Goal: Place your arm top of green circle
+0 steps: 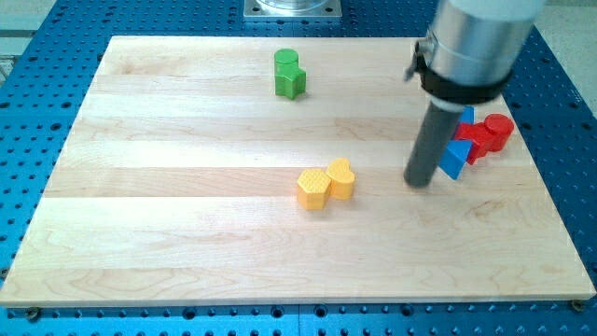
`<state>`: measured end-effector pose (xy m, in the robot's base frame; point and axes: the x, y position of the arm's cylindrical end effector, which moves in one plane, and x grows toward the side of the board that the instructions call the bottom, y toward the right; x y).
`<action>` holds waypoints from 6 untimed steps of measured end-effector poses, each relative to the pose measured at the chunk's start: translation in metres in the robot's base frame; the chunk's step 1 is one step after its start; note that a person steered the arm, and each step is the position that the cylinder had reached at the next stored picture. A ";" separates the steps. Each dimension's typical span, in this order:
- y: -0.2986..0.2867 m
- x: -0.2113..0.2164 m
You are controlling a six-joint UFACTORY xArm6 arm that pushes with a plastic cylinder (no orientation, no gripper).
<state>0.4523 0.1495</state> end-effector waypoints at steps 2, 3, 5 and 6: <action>-0.007 -0.154; -0.046 -0.206; -0.143 -0.256; -0.189 -0.248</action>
